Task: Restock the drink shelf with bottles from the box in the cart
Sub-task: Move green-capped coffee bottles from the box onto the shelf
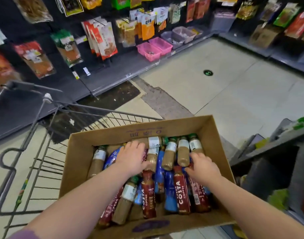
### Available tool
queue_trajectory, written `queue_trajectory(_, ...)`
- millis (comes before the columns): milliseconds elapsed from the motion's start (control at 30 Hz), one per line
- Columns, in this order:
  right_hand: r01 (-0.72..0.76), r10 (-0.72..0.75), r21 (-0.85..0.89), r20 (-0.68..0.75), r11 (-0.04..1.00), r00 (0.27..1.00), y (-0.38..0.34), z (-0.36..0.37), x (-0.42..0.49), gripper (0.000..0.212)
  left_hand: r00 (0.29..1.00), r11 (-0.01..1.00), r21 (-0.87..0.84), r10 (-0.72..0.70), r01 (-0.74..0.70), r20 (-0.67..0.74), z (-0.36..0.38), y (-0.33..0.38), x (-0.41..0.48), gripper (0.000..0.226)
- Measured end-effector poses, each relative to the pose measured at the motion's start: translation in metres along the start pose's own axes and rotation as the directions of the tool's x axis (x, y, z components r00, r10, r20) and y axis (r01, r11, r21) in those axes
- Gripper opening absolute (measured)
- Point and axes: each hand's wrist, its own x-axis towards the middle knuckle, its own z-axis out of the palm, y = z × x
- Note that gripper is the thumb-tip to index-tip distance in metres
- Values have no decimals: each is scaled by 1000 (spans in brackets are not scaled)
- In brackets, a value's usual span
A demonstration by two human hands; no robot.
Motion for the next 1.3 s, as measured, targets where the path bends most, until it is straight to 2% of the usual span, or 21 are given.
queue_trajectory(167,-31,28,67,40,997,999,1,13,47,57,998,999,12,-39,38,53,21,-3,42,70)
queue_trajectory(400,-118,102,241,78,963,992,-1,46,100,68,997,997,-49,-60,62,43,58,2,96,75)
queue_trajectory(633,-219,219,311,37,925,975,-2,70,124,76,991,983,-130,-118,126,65,87,1,125,81)
queue_trajectory(833,-286,279,349,70,892,958,2,80,139,83,992,991,54,-121,122,-15,99,0,132,75)
queue_trajectory(933,-317,301,376,102,870,948,1,84,143,89,995,992,87,-95,96,-26,104,-3,132,68)
queue_trajectory(1067,-353,332,405,125,843,935,-2,88,144,92,990,991,-1,-135,135,37,112,-1,129,66)
queue_trajectory(1167,-361,351,440,108,822,930,-3,89,147,89,970,967,-113,-217,229,112,113,-3,129,69)
queue_trajectory(1300,-391,386,501,120,772,915,-6,88,149,82,947,925,-236,-254,297,199,113,-7,122,71)
